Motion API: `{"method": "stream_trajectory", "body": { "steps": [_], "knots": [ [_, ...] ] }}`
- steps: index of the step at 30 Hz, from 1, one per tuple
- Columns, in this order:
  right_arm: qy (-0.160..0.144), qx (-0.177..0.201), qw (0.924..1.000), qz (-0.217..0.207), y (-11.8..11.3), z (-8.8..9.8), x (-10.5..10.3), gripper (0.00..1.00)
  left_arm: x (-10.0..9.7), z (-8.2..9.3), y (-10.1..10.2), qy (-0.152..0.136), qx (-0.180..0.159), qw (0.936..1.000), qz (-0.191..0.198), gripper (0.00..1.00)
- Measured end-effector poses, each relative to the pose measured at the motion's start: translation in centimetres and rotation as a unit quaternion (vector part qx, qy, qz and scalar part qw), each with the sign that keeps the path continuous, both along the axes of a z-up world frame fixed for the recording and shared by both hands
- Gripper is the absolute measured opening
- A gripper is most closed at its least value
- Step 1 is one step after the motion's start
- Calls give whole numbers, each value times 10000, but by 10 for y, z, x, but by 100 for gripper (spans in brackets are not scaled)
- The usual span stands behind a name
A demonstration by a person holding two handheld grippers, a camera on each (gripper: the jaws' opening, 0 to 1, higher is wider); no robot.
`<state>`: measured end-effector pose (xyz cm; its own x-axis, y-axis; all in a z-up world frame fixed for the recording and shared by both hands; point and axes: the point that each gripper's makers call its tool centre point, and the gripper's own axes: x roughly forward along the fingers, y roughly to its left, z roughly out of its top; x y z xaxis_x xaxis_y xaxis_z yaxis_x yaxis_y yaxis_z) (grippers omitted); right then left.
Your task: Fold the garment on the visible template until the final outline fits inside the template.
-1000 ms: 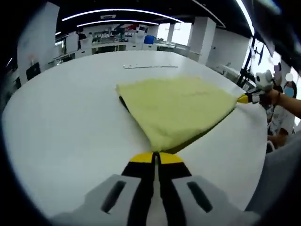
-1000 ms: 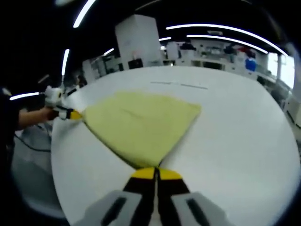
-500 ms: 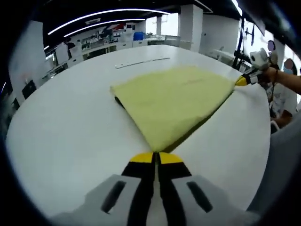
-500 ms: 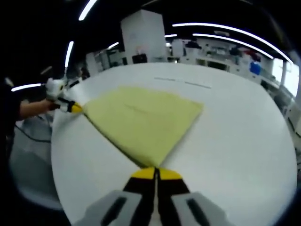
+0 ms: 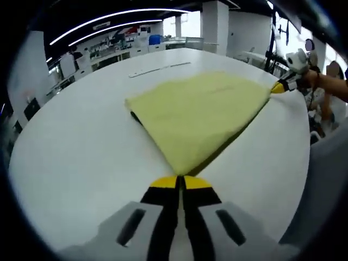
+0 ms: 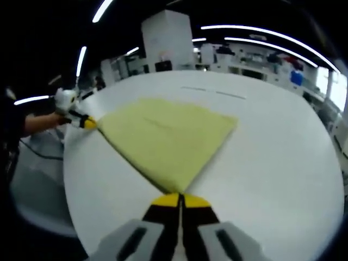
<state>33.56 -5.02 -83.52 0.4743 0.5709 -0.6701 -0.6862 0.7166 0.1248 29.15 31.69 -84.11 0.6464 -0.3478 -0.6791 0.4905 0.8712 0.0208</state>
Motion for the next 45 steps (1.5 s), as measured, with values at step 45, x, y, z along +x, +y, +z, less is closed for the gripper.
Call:
{"method": "stream_trajectory", "body": {
  "steps": [45],
  "knots": [
    [277, 139, 9990, -331, -1, -4, -30, 4, -29, 1, 2, 197, -271, 9987, 375, 6]
  ]
}}
